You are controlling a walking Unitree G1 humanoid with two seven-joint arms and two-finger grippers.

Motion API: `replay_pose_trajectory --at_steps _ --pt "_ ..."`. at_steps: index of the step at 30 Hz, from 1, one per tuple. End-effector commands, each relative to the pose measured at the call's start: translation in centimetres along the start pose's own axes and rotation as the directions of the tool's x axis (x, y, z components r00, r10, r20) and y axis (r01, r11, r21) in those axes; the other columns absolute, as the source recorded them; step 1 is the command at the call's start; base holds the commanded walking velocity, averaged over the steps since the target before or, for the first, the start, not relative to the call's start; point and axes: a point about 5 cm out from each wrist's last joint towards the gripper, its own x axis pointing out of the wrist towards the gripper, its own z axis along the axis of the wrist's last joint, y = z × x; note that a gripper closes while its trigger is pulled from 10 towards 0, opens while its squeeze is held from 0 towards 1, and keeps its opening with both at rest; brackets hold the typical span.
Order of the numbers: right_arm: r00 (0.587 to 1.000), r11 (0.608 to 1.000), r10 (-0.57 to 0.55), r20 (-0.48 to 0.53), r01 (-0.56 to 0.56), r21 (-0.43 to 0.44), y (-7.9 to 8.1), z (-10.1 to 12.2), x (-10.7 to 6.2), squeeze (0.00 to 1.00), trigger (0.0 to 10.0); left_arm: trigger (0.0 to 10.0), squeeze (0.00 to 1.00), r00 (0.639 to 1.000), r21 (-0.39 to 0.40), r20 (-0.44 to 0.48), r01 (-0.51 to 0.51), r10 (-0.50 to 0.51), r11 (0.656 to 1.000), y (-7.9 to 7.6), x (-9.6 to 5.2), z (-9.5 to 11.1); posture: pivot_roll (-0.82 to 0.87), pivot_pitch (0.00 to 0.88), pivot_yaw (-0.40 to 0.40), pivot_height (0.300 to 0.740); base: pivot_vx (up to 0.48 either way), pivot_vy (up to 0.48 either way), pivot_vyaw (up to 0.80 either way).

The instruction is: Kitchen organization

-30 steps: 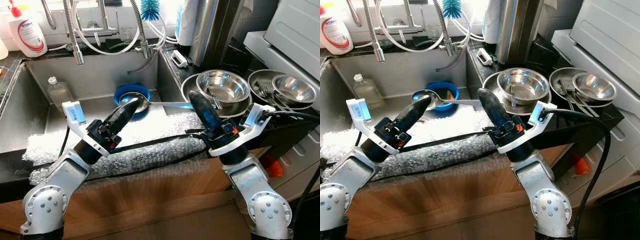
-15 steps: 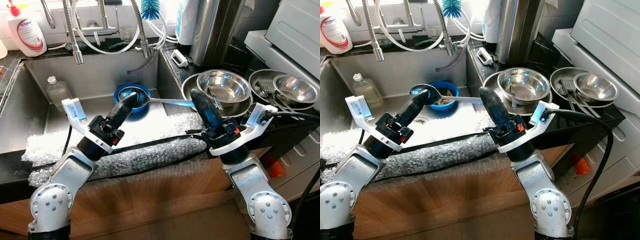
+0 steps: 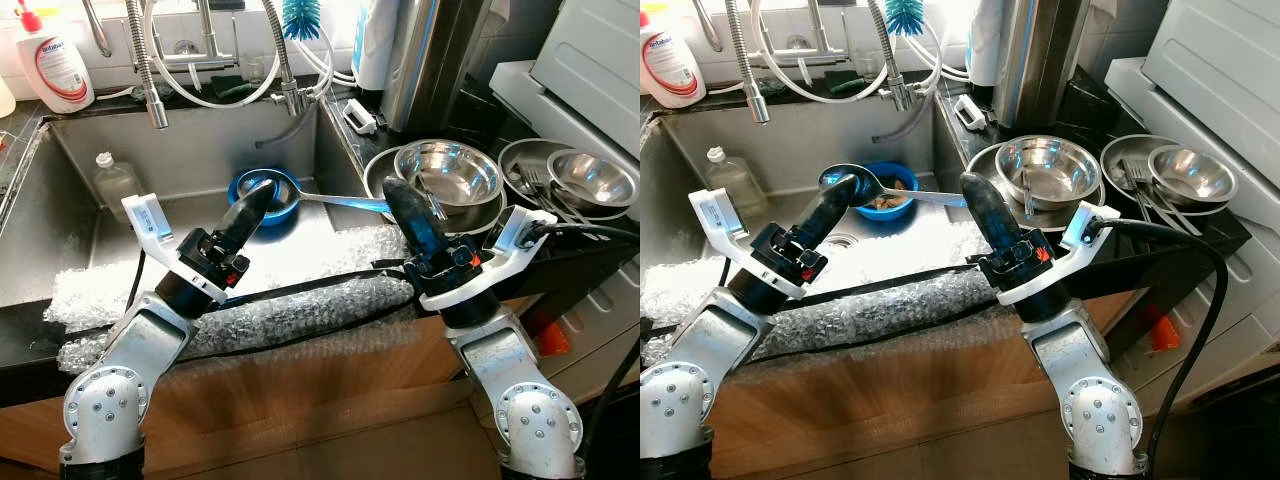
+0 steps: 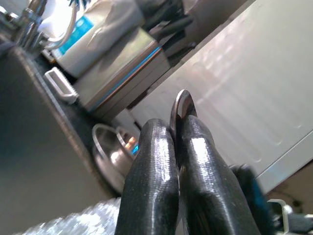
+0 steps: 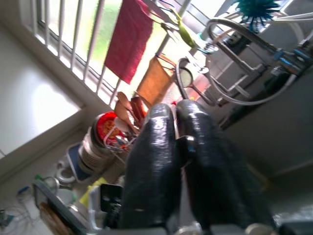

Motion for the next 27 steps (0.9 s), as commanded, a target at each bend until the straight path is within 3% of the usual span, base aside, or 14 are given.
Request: replay_pose_trajectory --at_steps 1,13,14,15,19,20,21,22,23,24,25,26,27 --pt "0.999 1.0 0.017 -0.033 -0.017 -0.002 0.4 -0.5 0.1 1.0 10.0 0.0 0.0 0.997 0.008 0.075 -0.006 0.005 1.0 -0.4 0.3 1.2 0.08 0.115 -0.028 0.74 0.0 0.0 0.0" --pt "0.999 1.0 0.003 -0.042 -0.004 -0.02 0.2 -0.6 0.2 1.0 10.0 0.0 0.0 0.964 -0.092 0.254 -0.059 0.08 0.994 0.1 0.4 3.1 0.08 0.113 -0.029 0.74 0.0 0.0 0.0" --pt "0.999 1.0 -0.003 -0.045 0.002 -0.024 0.1 -0.6 0.2 0.33 10.0 0.0 0.0 0.96 -0.095 0.265 -0.065 0.088 0.993 0.2 0.4 3.2 0.08 0.113 -0.03 0.74 0.0 0.0 0.0" --pt "0.999 1.0 -0.009 -0.05 0.007 -0.029 0.1 -0.7 0.2 0.0 10.0 0.0 0.0 0.954 -0.09 0.282 -0.081 0.104 0.993 0.3 0.3 3.5 0.08 0.112 -0.031 0.74 0.0 0.0 0.0" --pt "0.996 0.998 -0.019 -0.081 0.014 -0.062 0.0 -1.0 0.2 0.0 10.0 0.0 0.0 0.91 -0.036 0.355 -0.218 0.216 0.975 1.5 0.2 4.7 0.08 0.112 -0.031 0.74 0.0 0.0 0.0" --pt "0.994 0.996 -0.031 -0.109 0.022 -0.088 -0.1 -1.3 0.2 0.0 10.0 0.0 0.0 0.902 -0.012 0.361 -0.248 0.236 0.969 1.7 0.1 4.9 0.08 0.113 -0.03 0.74 0.0 0.0 0.0" --pt "0.976 0.981 -0.08 -0.203 0.041 -0.189 -0.6 -2.3 0.2 0.0 10.0 0.0 0.0 0.89 0.036 0.368 -0.304 0.271 0.952 2.2 0.0 5.3 0.08 0.112 -0.03 0.74 0.0 0.0 0.0" --pt "0.973 0.978 -0.083 -0.217 0.037 -0.205 -0.6 -2.5 0.1 0.0 10.0 0.0 0.0 0.881 0.055 0.376 -0.331 0.288 0.942 2.4 -0.1 5.4 0.08 0.111 -0.03 0.74 0.0 0.0 0.0" --pt "0.968 0.969 -0.089 -0.235 0.03 -0.245 -0.5 -2.7 0.2 0.0 10.0 1.6 0.0 0.857 0.093 0.396 -0.395 0.33 0.914 3.0 -0.3 5.9 0.08 0.113 -0.029 0.74 0.0 0.0 0.0" --pt "0.965 0.957 -0.095 -0.243 0.022 -0.29 -0.4 -2.9 0.3 0.0 10.0 4.5 0.0 0.828 0.143 0.417 -0.467 0.374 0.873 3.5 -0.5 6.4 0.08 0.112 -0.03 0.74 0.0 0.0 0.0" --pt "0.966 0.949 -0.098 -0.241 0.018 -0.314 -0.3 -2.8 0.5 0.0 10.0 9.2 0.0 0.816 0.171 0.427 -0.496 0.39 0.851 3.8 -0.6 6.6 0.08 0.111 -0.03 0.74 0.0 0.0 0.0" --pt "0.967 0.944 -0.097 -0.234 0.015 -0.33 -0.2 -2.8 0.7 0.0 10.0 10.0 0.0 0.806 0.203 0.437 -0.52 0.399 0.83 3.9 -0.7 6.9 0.08 0.111 -0.03 0.74 0.0 0.0 0.0" --pt "0.967 0.923 -0.099 -0.233 0.002 -0.386 0.0 -2.6 1.0 0.0 10.0 10.0 0.0 0.786 0.248 0.462 -0.559 0.411 0.791 4.1 -0.9 7.4 0.08 0.111 -0.03 0.74 0.0 0.0 0.0"
